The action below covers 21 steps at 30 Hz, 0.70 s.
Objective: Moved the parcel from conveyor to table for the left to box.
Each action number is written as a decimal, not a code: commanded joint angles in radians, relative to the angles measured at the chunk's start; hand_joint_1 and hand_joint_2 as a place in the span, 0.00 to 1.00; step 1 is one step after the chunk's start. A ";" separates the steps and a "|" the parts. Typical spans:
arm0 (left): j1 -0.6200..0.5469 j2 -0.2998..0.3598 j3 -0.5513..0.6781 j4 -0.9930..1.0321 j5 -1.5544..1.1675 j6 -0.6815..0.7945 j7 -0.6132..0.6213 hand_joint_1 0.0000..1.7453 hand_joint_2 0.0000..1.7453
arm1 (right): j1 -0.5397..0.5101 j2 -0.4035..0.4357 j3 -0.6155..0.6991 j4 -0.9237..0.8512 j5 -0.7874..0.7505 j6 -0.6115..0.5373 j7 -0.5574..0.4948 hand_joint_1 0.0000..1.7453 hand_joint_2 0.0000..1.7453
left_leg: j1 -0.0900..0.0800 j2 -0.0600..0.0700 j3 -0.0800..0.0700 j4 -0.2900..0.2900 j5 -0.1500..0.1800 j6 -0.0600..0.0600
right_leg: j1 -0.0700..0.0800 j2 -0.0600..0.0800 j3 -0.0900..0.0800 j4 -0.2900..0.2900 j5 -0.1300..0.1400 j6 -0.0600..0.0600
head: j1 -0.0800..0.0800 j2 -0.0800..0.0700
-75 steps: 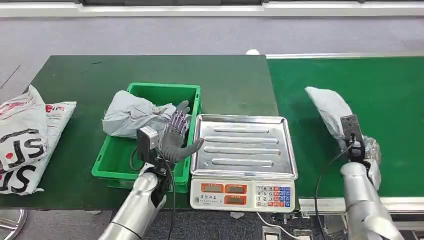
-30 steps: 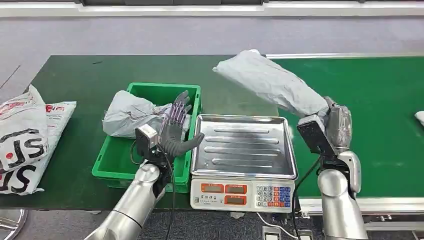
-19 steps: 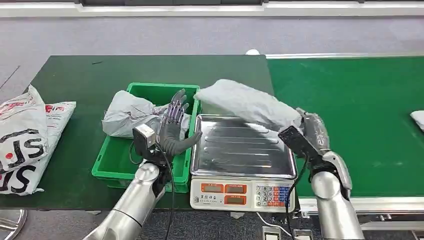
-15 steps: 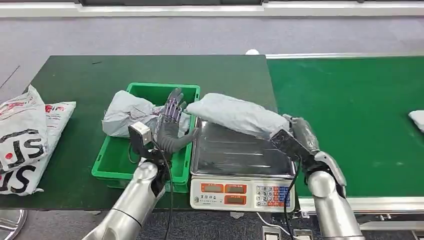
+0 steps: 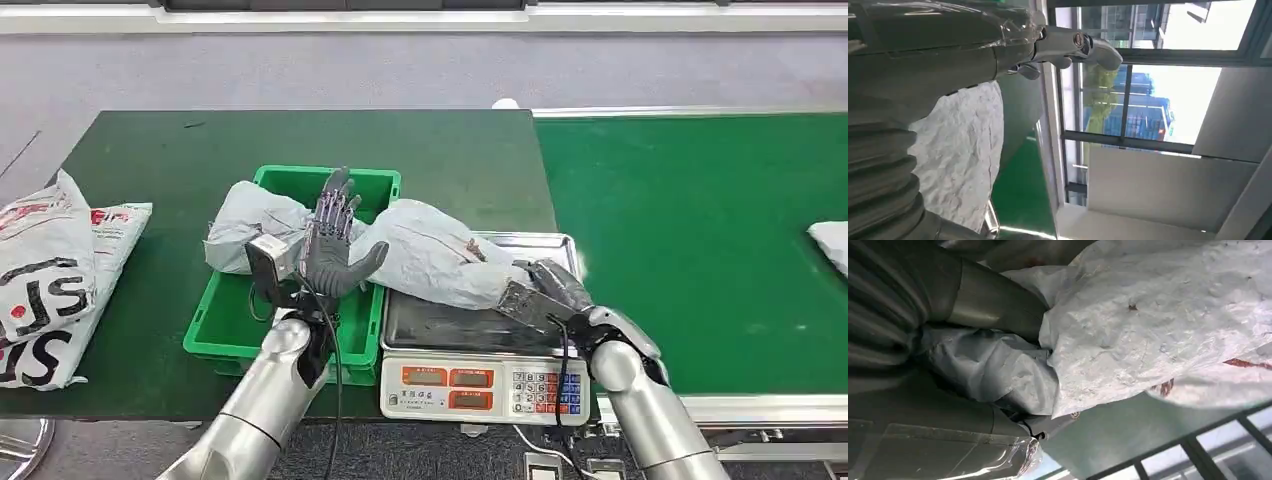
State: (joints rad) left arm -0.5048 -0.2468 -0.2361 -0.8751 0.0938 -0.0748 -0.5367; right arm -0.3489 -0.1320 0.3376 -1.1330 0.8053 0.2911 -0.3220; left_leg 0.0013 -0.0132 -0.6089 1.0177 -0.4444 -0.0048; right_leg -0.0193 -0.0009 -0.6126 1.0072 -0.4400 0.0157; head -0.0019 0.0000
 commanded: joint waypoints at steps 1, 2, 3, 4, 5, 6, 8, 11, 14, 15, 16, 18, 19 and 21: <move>-0.007 0.026 0.023 0.009 0.003 0.008 0.014 0.00 1.00 | -0.054 -0.056 0.154 0.089 -0.024 0.048 0.005 0.37 1.00 | 0.001 0.003 0.002 -0.001 -0.001 0.000 | 0.001 0.002 0.002 -0.001 0.000 -0.001 | 0.000 0.000; -0.005 0.026 0.023 0.006 0.004 0.009 0.015 0.00 1.00 | -0.057 -0.057 0.158 0.094 -0.024 0.049 0.005 0.17 1.00 | 0.001 0.004 0.005 -0.002 -0.001 0.000 | 0.001 0.003 0.004 -0.003 0.001 -0.001 | 0.000 0.000; -0.004 0.028 0.024 0.006 0.004 0.010 0.015 0.00 1.00 | -0.058 -0.057 0.158 0.094 -0.024 0.049 0.005 0.00 1.00 | 0.001 0.003 0.003 -0.001 -0.001 0.000 | 0.001 0.002 0.003 -0.002 0.001 -0.001 | 0.000 0.000; 0.007 0.031 0.027 -0.012 0.006 0.014 0.017 0.00 1.00 | -0.069 -0.061 0.171 0.105 -0.035 0.036 -0.005 0.00 1.00 | 0.001 0.005 0.005 -0.002 -0.001 0.000 | 0.001 0.004 0.004 -0.003 0.001 -0.001 | 0.000 0.000; 0.013 0.033 0.028 -0.021 0.007 0.018 0.017 0.00 1.00 | -0.078 -0.063 0.176 0.111 -0.048 0.027 -0.011 0.00 1.00 | 0.001 0.004 0.004 -0.001 -0.001 0.000 | 0.001 0.003 0.003 -0.002 0.001 -0.001 | 0.000 0.000; 0.016 0.034 0.030 -0.024 0.007 0.020 0.017 0.00 1.00 | -0.083 -0.064 0.177 0.113 -0.052 0.025 -0.012 0.00 1.00 | 0.000 0.003 0.002 -0.001 -0.001 0.000 | 0.000 0.002 0.002 -0.001 0.000 -0.001 | 0.000 0.000; 0.016 0.035 0.030 -0.024 0.007 0.020 0.017 0.00 1.00 | -0.085 -0.064 0.176 0.113 -0.054 0.025 -0.013 0.00 1.00 | 0.000 0.004 0.003 -0.001 -0.001 0.000 | 0.001 0.004 0.002 -0.002 0.001 -0.001 | 0.000 0.000; 0.016 0.035 0.030 -0.024 0.007 0.020 0.017 0.00 1.00 | -0.085 -0.064 0.176 0.113 -0.054 0.025 -0.013 0.00 1.00 | 0.001 0.002 0.002 -0.001 0.000 0.000 | 0.001 0.002 0.002 -0.001 0.000 -0.001 | 0.000 0.000; 0.015 0.033 0.034 -0.019 0.011 0.026 0.022 0.00 1.00 | -0.091 -0.068 0.180 0.113 -0.077 0.026 -0.029 0.00 1.00 | 0.001 0.004 0.004 -0.002 -0.001 0.000 | 0.001 0.003 0.003 -0.002 0.001 -0.002 | 0.000 0.000; 0.015 0.034 0.036 -0.017 0.011 0.028 0.022 0.00 1.00 | -0.097 -0.072 0.184 0.113 -0.085 0.022 -0.036 0.00 1.00 | 0.001 0.004 0.003 -0.001 -0.001 0.000 | 0.001 0.003 0.003 -0.002 0.000 -0.001 | 0.000 0.000; 0.015 0.035 0.037 -0.015 0.012 0.030 0.022 0.00 1.00 | -0.101 -0.074 0.182 0.114 -0.096 0.024 -0.042 0.00 1.00 | 0.001 0.003 0.003 -0.001 -0.001 0.000 | 0.001 0.002 0.002 -0.001 0.000 -0.001 | 0.000 0.000; 0.017 0.036 0.041 -0.013 0.006 0.048 0.021 0.00 1.00 | -0.105 -0.075 0.178 0.111 -0.104 0.020 -0.046 0.00 1.00 | 0.001 0.004 0.004 -0.001 -0.001 0.000 | 0.001 0.003 0.003 -0.002 0.001 -0.001 | 0.000 0.000; 0.018 0.035 0.041 -0.011 0.001 0.060 0.023 0.00 1.00 | -0.106 -0.073 0.175 0.112 -0.109 0.019 -0.047 0.00 1.00 | 0.000 0.005 0.003 -0.001 -0.001 0.000 | 0.001 0.003 0.002 -0.002 0.000 -0.001 | 0.000 0.000; 0.019 0.032 0.047 -0.013 -0.003 0.088 0.019 0.00 1.00 | -0.114 -0.063 0.174 0.122 -0.113 0.008 -0.049 0.00 1.00 | 0.001 0.005 0.004 -0.001 -0.001 0.000 | 0.001 0.003 0.003 -0.002 0.001 -0.001 | 0.000 0.000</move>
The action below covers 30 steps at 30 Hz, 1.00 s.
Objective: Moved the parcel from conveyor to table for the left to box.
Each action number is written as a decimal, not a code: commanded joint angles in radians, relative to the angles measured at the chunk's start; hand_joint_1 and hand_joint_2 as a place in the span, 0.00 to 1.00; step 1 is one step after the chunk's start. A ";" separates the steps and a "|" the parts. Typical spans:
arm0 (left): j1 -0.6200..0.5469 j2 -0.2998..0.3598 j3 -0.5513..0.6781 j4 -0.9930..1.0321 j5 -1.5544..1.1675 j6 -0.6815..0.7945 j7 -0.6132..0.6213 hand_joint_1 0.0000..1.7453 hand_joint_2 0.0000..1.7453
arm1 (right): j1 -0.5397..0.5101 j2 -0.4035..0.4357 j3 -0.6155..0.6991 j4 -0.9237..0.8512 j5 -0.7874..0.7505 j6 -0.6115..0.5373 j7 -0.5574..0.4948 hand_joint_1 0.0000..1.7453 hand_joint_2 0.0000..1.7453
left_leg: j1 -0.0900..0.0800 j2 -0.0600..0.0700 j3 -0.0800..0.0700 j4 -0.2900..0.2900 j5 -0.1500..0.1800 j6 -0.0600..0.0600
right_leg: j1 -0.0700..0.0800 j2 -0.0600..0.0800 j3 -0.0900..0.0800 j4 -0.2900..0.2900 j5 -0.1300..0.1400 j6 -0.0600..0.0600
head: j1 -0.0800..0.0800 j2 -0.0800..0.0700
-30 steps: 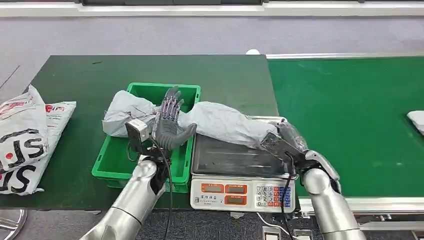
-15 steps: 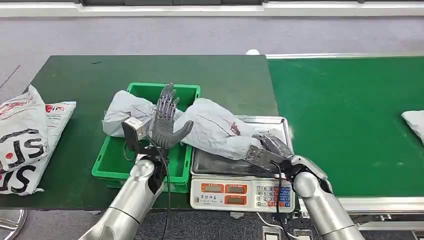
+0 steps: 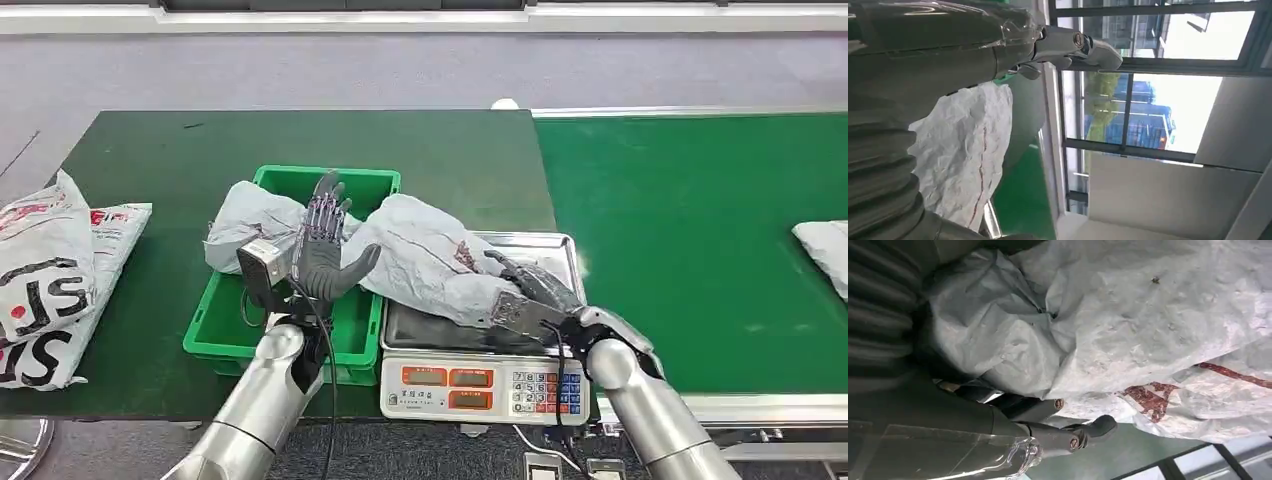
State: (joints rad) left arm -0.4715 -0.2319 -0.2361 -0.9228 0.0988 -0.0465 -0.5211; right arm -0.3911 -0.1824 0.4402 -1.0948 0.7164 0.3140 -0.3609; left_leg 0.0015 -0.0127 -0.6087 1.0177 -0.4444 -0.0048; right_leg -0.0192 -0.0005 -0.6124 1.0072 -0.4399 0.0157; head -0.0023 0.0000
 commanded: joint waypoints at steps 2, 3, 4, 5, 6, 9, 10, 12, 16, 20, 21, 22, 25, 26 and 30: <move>-0.010 0.013 0.057 0.024 -0.001 0.078 -0.002 0.00 1.00 | -0.073 0.012 0.048 0.084 -0.035 -0.045 -0.025 0.00 1.00 | 0.000 0.003 0.002 -0.001 -0.001 0.000 | 0.000 0.002 0.001 -0.001 0.000 -0.001 | 0.000 0.000; -0.005 0.014 0.059 0.017 -0.004 0.094 -0.010 0.00 1.00 | -0.067 0.024 0.028 0.069 -0.047 -0.070 -0.046 0.00 1.00 | 0.001 0.004 0.003 -0.001 -0.001 0.000 | 0.001 0.003 0.003 -0.002 0.000 -0.001 | 0.000 0.000; 0.003 0.015 0.060 0.009 0.001 0.096 -0.013 0.00 1.00 | -0.058 0.038 -0.002 0.043 -0.074 -0.081 -0.074 0.00 1.00 | 0.000 0.004 0.003 -0.001 -0.001 0.000 | 0.000 0.003 0.002 -0.001 0.000 -0.001 | 0.000 0.000; 0.009 0.015 0.060 0.004 0.006 0.097 -0.017 0.00 1.00 | -0.045 0.051 -0.038 -0.002 -0.120 -0.073 -0.111 0.00 1.00 | 0.000 0.004 0.002 -0.001 -0.001 0.000 | 0.001 0.003 0.001 -0.001 0.000 -0.001 | 0.000 0.000; 0.011 0.015 0.059 0.006 0.008 0.099 -0.021 0.00 1.00 | -0.035 0.054 -0.060 -0.039 -0.148 -0.061 -0.127 0.00 1.00 | 0.000 0.005 0.003 -0.001 -0.001 -0.001 | 0.001 0.004 0.002 -0.001 0.000 -0.002 | 0.000 0.000; 0.003 0.010 0.058 0.021 0.009 0.114 -0.040 0.00 1.00 | -0.009 0.069 -0.152 -0.138 -0.284 -0.016 -0.188 0.00 1.00 | 0.000 0.003 0.001 0.000 -0.001 -0.001 | 0.000 0.002 0.000 0.000 0.000 -0.001 | 0.000 0.000; -0.001 0.009 0.059 0.025 0.011 0.114 -0.042 0.00 1.00 | -0.007 0.070 -0.174 -0.153 -0.322 0.007 -0.200 0.00 1.00 | 0.000 0.002 0.000 0.000 -0.001 -0.001 | 0.000 0.001 0.000 0.000 0.000 -0.001 | 0.000 0.000; -0.017 0.005 0.057 0.043 0.012 0.115 -0.046 0.00 1.00 | -0.002 0.066 -0.214 -0.160 -0.379 0.054 -0.199 0.00 1.00 | 0.000 0.001 0.001 0.000 -0.001 -0.001 | 0.001 0.000 0.001 0.000 0.000 -0.001 | 0.000 0.000; -0.014 0.006 0.061 0.040 0.016 0.131 -0.067 0.00 1.00 | 0.014 0.082 -0.243 -0.141 -0.370 0.046 -0.208 0.00 1.00 | 0.001 0.000 0.003 -0.001 0.000 0.000 | 0.001 -0.001 0.003 -0.002 0.000 -0.001 | 0.000 0.000; -0.003 0.005 0.077 0.018 -0.001 0.206 -0.098 0.00 1.00 | 0.020 0.094 -0.263 -0.157 -0.381 0.043 -0.219 0.00 1.00 | 0.000 0.002 0.001 0.000 0.000 0.000 | 0.000 0.001 0.001 -0.001 0.000 -0.001 | 0.000 0.000; -0.001 0.004 0.079 0.012 -0.007 0.225 -0.104 0.00 1.00 | 0.020 0.095 -0.268 -0.159 -0.389 0.048 -0.220 0.00 1.00 | 0.001 0.003 0.003 -0.001 -0.001 -0.001 | 0.001 0.002 0.002 -0.002 0.000 -0.001 | 0.000 0.000; 0.002 0.005 0.082 0.004 -0.004 0.227 -0.105 0.00 1.00 | 0.020 0.094 -0.271 -0.163 -0.391 0.049 -0.220 0.00 1.00 | 0.000 0.002 0.002 -0.001 -0.001 -0.001 | 0.000 0.001 0.002 -0.001 0.000 -0.001 | 0.000 0.000; 0.014 0.001 0.094 -0.027 -0.034 0.316 -0.128 0.00 1.00 | 0.026 0.097 -0.284 -0.170 -0.393 0.048 -0.218 0.00 1.00 | 0.000 0.002 0.002 -0.001 -0.001 -0.001 | 0.001 0.001 0.002 -0.001 0.000 -0.001 | 0.000 0.000; 0.026 -0.002 0.103 -0.054 -0.052 0.361 -0.156 0.00 1.00 | 0.027 0.101 -0.290 -0.173 -0.394 0.046 -0.218 0.00 1.00 | 0.000 0.001 0.002 -0.001 0.000 0.000 | 0.000 0.000 0.001 -0.001 0.000 -0.001 | 0.000 0.000; 0.072 -0.006 0.102 -0.185 -0.094 0.470 -0.177 0.00 1.00 | 0.021 0.110 -0.296 -0.170 -0.395 0.040 -0.218 0.00 1.00 | 0.001 0.003 0.003 -0.001 -0.001 0.000 | 0.001 0.002 0.002 -0.001 0.000 -0.001 | 0.000 0.000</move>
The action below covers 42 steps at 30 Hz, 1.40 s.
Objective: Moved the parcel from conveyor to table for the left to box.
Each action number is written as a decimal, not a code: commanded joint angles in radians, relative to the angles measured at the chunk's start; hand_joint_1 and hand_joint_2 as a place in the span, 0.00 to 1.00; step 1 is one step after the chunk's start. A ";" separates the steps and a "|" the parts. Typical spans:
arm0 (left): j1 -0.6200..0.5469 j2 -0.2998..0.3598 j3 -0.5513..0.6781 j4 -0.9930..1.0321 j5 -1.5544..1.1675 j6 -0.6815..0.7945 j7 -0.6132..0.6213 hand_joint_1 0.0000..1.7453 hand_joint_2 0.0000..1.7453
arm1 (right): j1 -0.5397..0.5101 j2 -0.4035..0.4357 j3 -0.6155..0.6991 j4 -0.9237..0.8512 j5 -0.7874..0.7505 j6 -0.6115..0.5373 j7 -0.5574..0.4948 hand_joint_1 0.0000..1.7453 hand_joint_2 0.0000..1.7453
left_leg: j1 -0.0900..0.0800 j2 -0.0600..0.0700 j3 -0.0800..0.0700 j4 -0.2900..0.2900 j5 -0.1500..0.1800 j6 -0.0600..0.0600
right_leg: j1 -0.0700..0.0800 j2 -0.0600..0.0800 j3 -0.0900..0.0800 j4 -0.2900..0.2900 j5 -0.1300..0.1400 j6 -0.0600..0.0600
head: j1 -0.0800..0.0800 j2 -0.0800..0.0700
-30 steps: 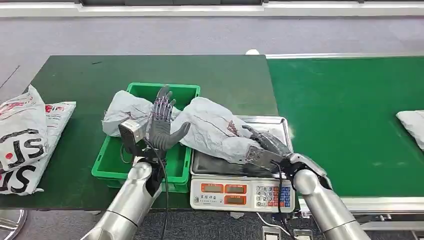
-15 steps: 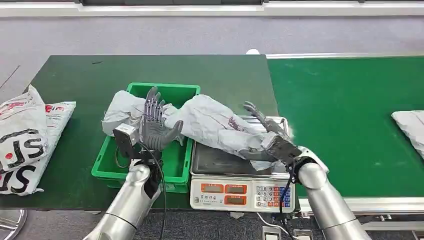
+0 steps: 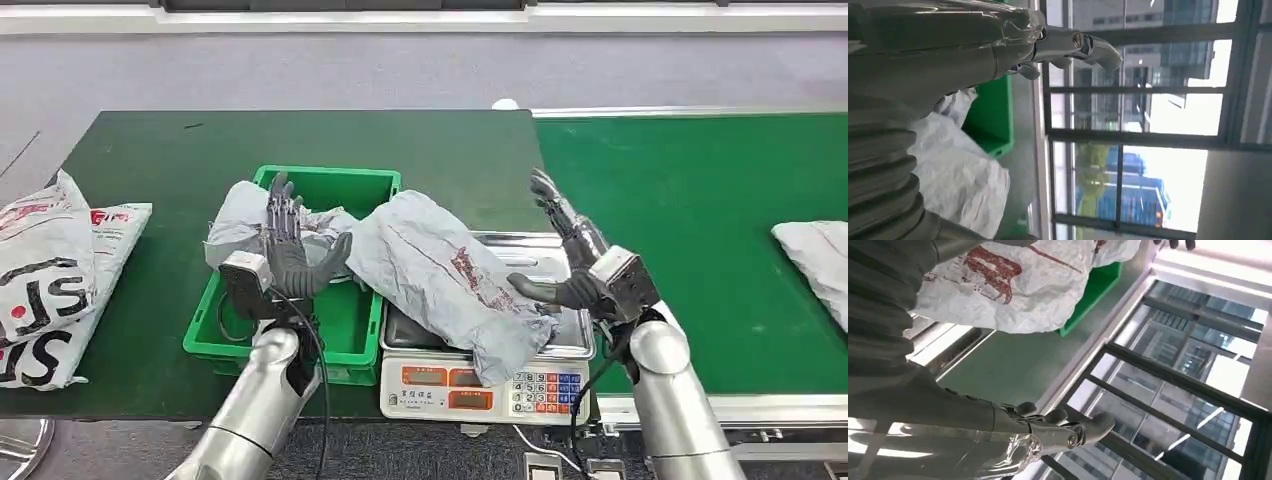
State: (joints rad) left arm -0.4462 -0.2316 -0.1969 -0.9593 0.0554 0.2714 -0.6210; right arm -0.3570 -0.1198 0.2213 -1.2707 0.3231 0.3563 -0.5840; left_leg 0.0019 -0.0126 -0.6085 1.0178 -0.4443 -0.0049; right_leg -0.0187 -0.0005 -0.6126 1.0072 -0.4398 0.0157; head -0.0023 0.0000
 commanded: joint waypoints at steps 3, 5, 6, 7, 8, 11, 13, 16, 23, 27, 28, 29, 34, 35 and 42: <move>0.096 -0.004 0.039 -0.317 -0.079 0.235 -0.077 0.00 1.00 | -0.030 0.055 -0.076 0.015 -0.003 -0.010 0.004 0.00 1.00 | 0.000 0.004 0.002 0.000 -0.001 0.000 | 0.001 0.003 0.001 -0.001 0.000 -0.001 | 0.000 0.000; 0.110 0.006 0.006 -0.376 -0.095 0.243 -0.077 0.00 1.00 | -0.035 0.057 -0.082 0.016 -0.013 -0.012 0.001 0.00 1.00 | 0.000 0.003 0.000 0.000 -0.001 0.000 | 0.000 0.002 0.000 0.000 0.000 -0.001 | 0.000 0.000; 0.120 0.022 -0.041 -0.440 -0.133 0.300 -0.077 0.00 1.00 | -0.038 0.059 -0.087 0.016 -0.026 -0.014 -0.004 0.00 1.00 | 0.001 0.004 0.001 0.000 -0.002 0.000 | 0.001 0.003 0.001 -0.001 0.000 -0.001 | 0.000 0.000; 0.120 0.022 -0.041 -0.440 -0.133 0.300 -0.077 0.00 1.00 | -0.038 0.059 -0.087 0.016 -0.026 -0.014 -0.004 0.00 1.00 | 0.000 0.003 0.000 0.000 -0.001 0.000 | 0.000 0.002 0.000 0.000 0.000 -0.001 | 0.000 0.000; 0.126 0.037 -0.087 -0.469 -0.108 0.276 -0.077 0.00 1.00 | -0.044 0.061 -0.096 0.016 -0.042 -0.019 -0.012 0.00 1.00 | 0.000 0.003 0.000 0.000 -0.001 0.000 | 0.000 0.002 0.000 0.000 0.000 -0.001 | 0.000 0.000; 0.113 0.049 -0.118 -0.424 -0.083 0.127 -0.077 0.00 1.00 | -0.047 0.064 -0.118 0.010 -0.082 -0.026 -0.031 0.00 1.00 | 0.000 0.002 0.001 0.000 -0.001 0.000 | 0.000 0.001 0.000 0.000 0.000 -0.001 | 0.000 0.000; 0.105 0.052 -0.128 -0.393 -0.085 0.090 -0.077 0.00 1.00 | -0.045 0.064 -0.125 0.006 -0.092 -0.028 -0.037 0.00 1.00 | 0.000 0.002 0.002 -0.001 0.000 0.000 | 0.000 0.001 0.001 -0.001 0.000 -0.001 | 0.000 0.000; 0.065 0.058 -0.165 -0.275 -0.128 -0.011 -0.077 0.00 1.00 | -0.037 0.068 -0.145 -0.009 -0.119 -0.026 -0.052 0.00 1.00 | 0.000 0.000 0.003 -0.002 0.000 0.000 | 0.000 -0.001 0.003 -0.002 0.000 -0.001 | 0.000 0.000; -0.041 0.030 -0.178 0.028 -0.218 -0.307 0.089 0.00 1.00 | 0.004 0.108 -0.156 -0.143 -0.127 -0.017 -0.066 0.00 1.00 | 0.000 -0.002 0.003 -0.001 0.001 0.000 | 0.000 -0.003 0.003 -0.001 0.000 -0.001 | 0.000 0.000; -0.075 0.016 -0.167 0.130 -0.271 -0.333 0.138 0.00 1.00 | 0.011 0.109 -0.146 -0.186 -0.122 -0.006 -0.061 0.00 1.00 | 0.000 0.001 0.003 -0.001 0.000 0.000 | 0.000 0.001 0.002 -0.001 0.000 -0.001 | 0.000 0.000; -0.082 0.011 -0.163 0.142 -0.273 -0.342 0.144 0.00 1.00 | 0.000 0.108 -0.145 -0.187 -0.119 -0.006 -0.057 0.00 1.00 | 0.000 0.001 0.004 -0.001 0.000 0.000 | 0.000 0.001 0.003 -0.001 0.000 -0.002 | 0.000 0.000; -0.092 0.005 -0.162 0.160 -0.282 -0.338 0.149 0.00 1.00 | -0.009 0.108 -0.145 -0.185 -0.120 -0.006 -0.049 0.00 1.00 | 0.000 0.001 0.003 -0.001 0.000 0.000 | 0.000 0.001 0.002 -0.001 0.000 -0.002 | 0.000 0.000; -0.121 -0.008 -0.172 0.195 -0.340 -0.296 0.163 0.00 1.00 | -0.011 0.104 -0.151 -0.198 -0.124 -0.009 -0.038 0.00 1.00 | 0.000 0.002 0.002 0.000 0.000 0.000 | 0.001 0.001 0.001 -0.001 0.000 -0.001 | 0.000 0.000; -0.121 -0.008 -0.172 0.195 -0.340 -0.295 0.163 0.00 1.00 | -0.007 0.103 -0.150 -0.198 -0.123 -0.009 -0.040 0.00 1.00 | 0.000 0.002 0.002 0.000 0.000 0.000 | 0.000 0.002 0.001 0.000 0.000 -0.001 | 0.000 0.000; -0.145 -0.015 -0.197 0.259 -0.444 -0.245 0.258 0.00 1.00 | 0.018 0.113 -0.164 -0.222 -0.129 -0.007 -0.032 0.00 1.00 | 0.000 0.002 0.002 0.000 0.000 0.000 | 0.000 0.002 0.001 -0.001 0.000 -0.001 | 0.000 0.000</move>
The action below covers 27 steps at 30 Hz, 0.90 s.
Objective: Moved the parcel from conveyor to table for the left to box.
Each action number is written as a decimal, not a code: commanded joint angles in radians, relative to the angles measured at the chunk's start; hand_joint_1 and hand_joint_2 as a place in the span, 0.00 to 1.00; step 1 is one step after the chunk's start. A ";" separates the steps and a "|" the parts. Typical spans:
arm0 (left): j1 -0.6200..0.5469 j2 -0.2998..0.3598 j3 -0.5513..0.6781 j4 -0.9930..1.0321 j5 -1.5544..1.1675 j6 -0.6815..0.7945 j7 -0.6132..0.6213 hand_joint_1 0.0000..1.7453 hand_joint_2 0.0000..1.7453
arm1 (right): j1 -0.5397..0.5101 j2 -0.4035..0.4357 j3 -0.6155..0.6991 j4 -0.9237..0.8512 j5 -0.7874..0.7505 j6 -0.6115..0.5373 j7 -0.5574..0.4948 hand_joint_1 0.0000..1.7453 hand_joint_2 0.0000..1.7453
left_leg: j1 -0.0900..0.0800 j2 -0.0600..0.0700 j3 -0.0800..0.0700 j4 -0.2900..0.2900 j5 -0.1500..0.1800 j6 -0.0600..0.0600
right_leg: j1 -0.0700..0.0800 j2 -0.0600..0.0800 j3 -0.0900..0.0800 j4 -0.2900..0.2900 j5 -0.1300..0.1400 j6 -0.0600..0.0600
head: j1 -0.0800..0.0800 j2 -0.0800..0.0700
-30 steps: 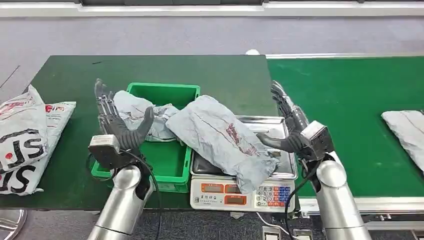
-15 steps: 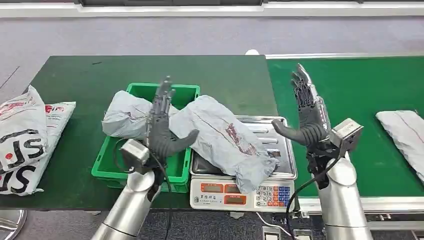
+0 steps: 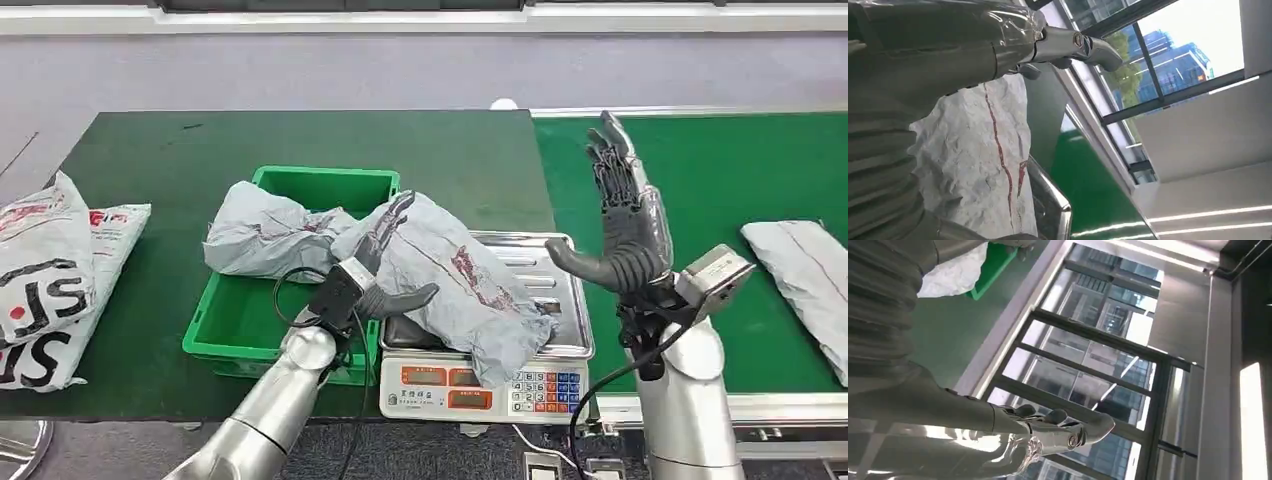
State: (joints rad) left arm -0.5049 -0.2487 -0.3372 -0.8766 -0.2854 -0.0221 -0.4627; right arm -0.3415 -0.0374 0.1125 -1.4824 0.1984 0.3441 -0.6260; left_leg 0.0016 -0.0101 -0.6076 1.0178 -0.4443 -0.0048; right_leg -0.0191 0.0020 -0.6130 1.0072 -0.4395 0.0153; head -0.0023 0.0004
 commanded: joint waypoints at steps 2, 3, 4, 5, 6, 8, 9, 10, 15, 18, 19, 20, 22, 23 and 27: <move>-0.106 0.004 -0.115 0.240 -0.199 0.042 0.151 0.00 1.00 | 0.003 0.037 -0.053 -0.004 0.004 0.011 0.013 0.00 1.00 | 0.000 -0.001 0.002 -0.001 0.000 0.000 | 0.001 -0.002 0.002 -0.001 -0.001 -0.001 | 0.000 0.000; -0.118 0.002 -0.171 0.278 -0.286 0.032 0.151 0.00 1.00 | -0.007 0.037 -0.047 0.013 0.011 0.023 0.017 0.00 1.00 | 0.001 -0.001 0.003 -0.002 0.000 -0.001 | 0.001 -0.002 0.004 -0.002 0.000 -0.001 | 0.000 0.000; -0.119 -0.006 -0.177 0.295 -0.296 0.003 0.139 0.00 1.00 | -0.015 0.037 -0.045 0.026 0.014 0.028 0.018 0.00 1.00 | 0.000 -0.001 0.002 -0.001 0.000 0.000 | 0.001 -0.002 0.003 -0.001 0.000 -0.001 | 0.000 0.000; -0.115 -0.011 -0.176 0.298 -0.296 0.004 0.140 0.00 1.00 | -0.018 0.037 -0.045 0.031 0.014 0.028 0.018 0.00 1.00 | 0.001 -0.001 0.004 -0.002 0.000 0.000 | 0.001 -0.002 0.004 -0.002 0.000 -0.001 | 0.000 0.000; -0.119 -0.012 -0.201 0.307 -0.325 -0.011 0.131 0.00 1.00 | -0.024 0.037 -0.045 0.048 0.017 0.030 0.020 0.00 1.00 | 0.000 0.000 0.003 -0.002 0.000 0.000 | 0.001 -0.001 0.003 -0.002 0.000 -0.001 | 0.000 0.000; -0.114 -0.020 -0.197 0.311 -0.342 -0.014 0.135 0.00 1.00 | -0.024 0.039 -0.049 0.058 0.022 0.035 0.019 0.00 1.00 | 0.000 0.000 0.003 -0.002 0.000 0.000 | 0.001 -0.001 0.003 -0.002 0.000 -0.001 | 0.000 0.000; -0.111 -0.022 -0.185 0.308 -0.350 -0.009 0.145 0.00 1.00 | -0.026 0.045 -0.051 0.057 0.026 0.039 0.020 0.00 1.00 | 0.001 0.000 0.002 -0.001 0.000 0.000 | 0.001 -0.001 0.002 -0.001 0.000 -0.001 | 0.000 0.000; -0.110 -0.021 -0.180 0.305 -0.364 -0.004 0.159 0.00 1.00 | -0.028 0.048 -0.051 0.054 0.029 0.041 0.022 0.00 1.00 | 0.001 0.000 0.004 -0.002 0.000 0.000 | 0.001 -0.001 0.005 -0.003 0.000 -0.001 | 0.000 0.000; -0.109 -0.020 -0.176 0.303 -0.371 -0.002 0.164 0.00 1.00 | -0.031 0.051 -0.050 0.052 0.032 0.043 0.025 0.00 1.00 | 0.000 0.001 0.001 0.000 0.000 0.000 | 0.000 0.000 0.002 0.000 0.000 -0.001 | 0.000 0.000; -0.109 -0.019 -0.173 0.301 -0.371 -0.002 0.165 0.00 1.00 | -0.032 0.051 -0.050 0.049 0.033 0.044 0.027 0.00 1.00 | 0.001 0.001 0.003 -0.002 0.000 0.000 | 0.001 0.000 0.003 -0.002 0.001 -0.001 | 0.000 0.000; -0.106 -0.019 -0.168 0.296 -0.369 -0.005 0.164 0.00 1.00 | -0.034 0.053 -0.051 0.049 0.034 0.045 0.030 0.00 1.00 | 0.001 0.001 0.002 -0.001 0.000 0.000 | 0.001 0.000 0.003 -0.001 0.001 -0.001 | 0.000 0.000; -0.101 -0.019 -0.158 0.288 -0.368 -0.011 0.169 0.00 1.00 | -0.039 0.055 -0.052 0.050 0.035 0.047 0.036 0.00 1.00 | 0.000 0.001 0.002 -0.001 0.000 0.000 | 0.000 0.000 0.002 -0.001 0.001 -0.001 | 0.000 0.000; -0.093 -0.020 -0.144 0.278 -0.400 -0.008 0.193 0.00 1.00 | -0.037 0.062 -0.058 0.045 0.039 0.052 0.043 0.00 1.00 | 0.000 0.002 0.002 -0.001 0.001 0.000 | 0.000 0.000 0.002 -0.001 0.001 -0.001 | 0.000 0.000; -0.090 -0.021 -0.138 0.278 -0.400 -0.010 0.194 0.00 1.00 | -0.036 0.065 -0.058 0.043 0.040 0.053 0.044 0.00 1.00 | 0.000 0.002 0.003 -0.002 0.001 -0.001 | 0.001 0.001 0.003 -0.002 0.001 -0.001 | 0.000 0.000; -0.076 -0.020 -0.120 0.268 -0.413 -0.008 0.195 1.00 1.00 | -0.040 0.071 -0.055 0.053 0.044 0.057 0.049 0.00 1.00 | 0.000 0.002 0.003 -0.001 0.000 -0.001 | 0.000 0.001 0.003 -0.001 0.001 -0.001 | 0.000 0.000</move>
State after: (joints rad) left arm -0.5669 -0.2895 -0.4536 -0.6523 -0.6806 -0.0248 -0.2777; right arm -0.3389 -0.0023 0.0950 -1.4935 0.2354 0.3929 -0.5867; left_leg 0.0018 -0.0106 -0.6066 1.0176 -0.4433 -0.0051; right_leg -0.0190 0.0010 -0.6112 1.0073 -0.4386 0.0153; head -0.0023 0.0000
